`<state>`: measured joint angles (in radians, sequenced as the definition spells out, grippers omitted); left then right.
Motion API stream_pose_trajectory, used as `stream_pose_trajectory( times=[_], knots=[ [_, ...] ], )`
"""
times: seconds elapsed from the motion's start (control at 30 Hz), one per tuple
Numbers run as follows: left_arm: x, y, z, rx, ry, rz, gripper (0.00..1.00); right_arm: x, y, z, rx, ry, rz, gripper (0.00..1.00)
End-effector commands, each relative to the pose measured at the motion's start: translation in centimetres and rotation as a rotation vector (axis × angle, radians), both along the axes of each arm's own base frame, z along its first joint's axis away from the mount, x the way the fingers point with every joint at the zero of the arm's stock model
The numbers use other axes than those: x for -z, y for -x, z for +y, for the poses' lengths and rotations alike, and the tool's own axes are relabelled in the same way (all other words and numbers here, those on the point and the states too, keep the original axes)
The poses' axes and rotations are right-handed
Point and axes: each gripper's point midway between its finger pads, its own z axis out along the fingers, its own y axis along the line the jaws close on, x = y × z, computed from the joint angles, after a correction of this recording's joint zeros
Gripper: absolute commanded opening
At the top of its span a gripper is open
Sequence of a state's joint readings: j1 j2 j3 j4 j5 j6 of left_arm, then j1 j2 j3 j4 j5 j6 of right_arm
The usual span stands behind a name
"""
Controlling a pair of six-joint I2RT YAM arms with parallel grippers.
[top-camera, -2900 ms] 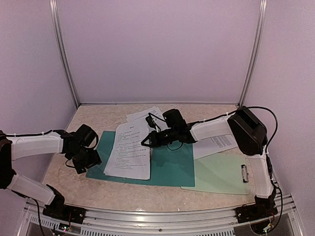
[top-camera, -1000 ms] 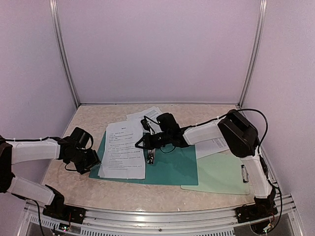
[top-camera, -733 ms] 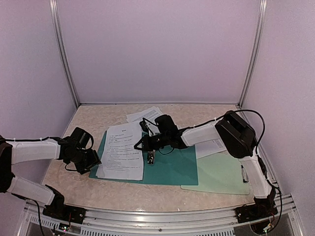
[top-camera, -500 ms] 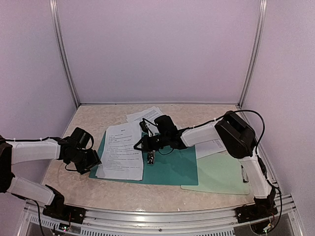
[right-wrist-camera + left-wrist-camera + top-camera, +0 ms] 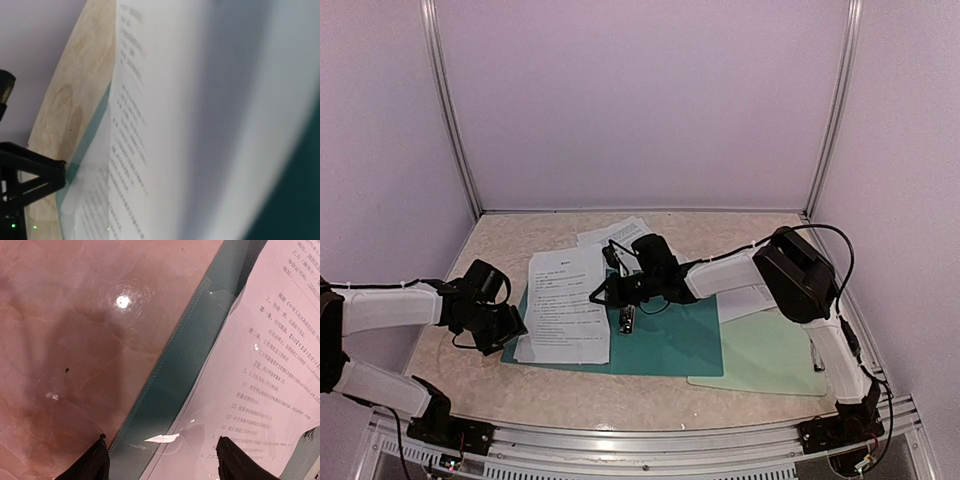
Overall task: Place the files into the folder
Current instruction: Insert the folder to form pockets on the folder.
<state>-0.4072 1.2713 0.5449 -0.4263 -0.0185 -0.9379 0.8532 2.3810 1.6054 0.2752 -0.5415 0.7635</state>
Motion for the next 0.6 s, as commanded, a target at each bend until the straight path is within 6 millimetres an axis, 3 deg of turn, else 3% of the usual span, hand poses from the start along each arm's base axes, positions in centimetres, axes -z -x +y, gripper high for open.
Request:
stream_pose_trajectory(
  times=[0.0, 0.57],
  knots=[
    [2.18, 3.58, 0.09, 0.033, -0.002, 0.138, 0.72, 0.25, 0.74, 1.14, -0.010, -0.020, 0.013, 0.00],
    [1.57, 3.47, 0.10, 0.035, 0.009, 0.108, 0.73, -0.28, 1.46, 1.03, 0.040, -0.023, 0.022, 0.00]
  ],
)
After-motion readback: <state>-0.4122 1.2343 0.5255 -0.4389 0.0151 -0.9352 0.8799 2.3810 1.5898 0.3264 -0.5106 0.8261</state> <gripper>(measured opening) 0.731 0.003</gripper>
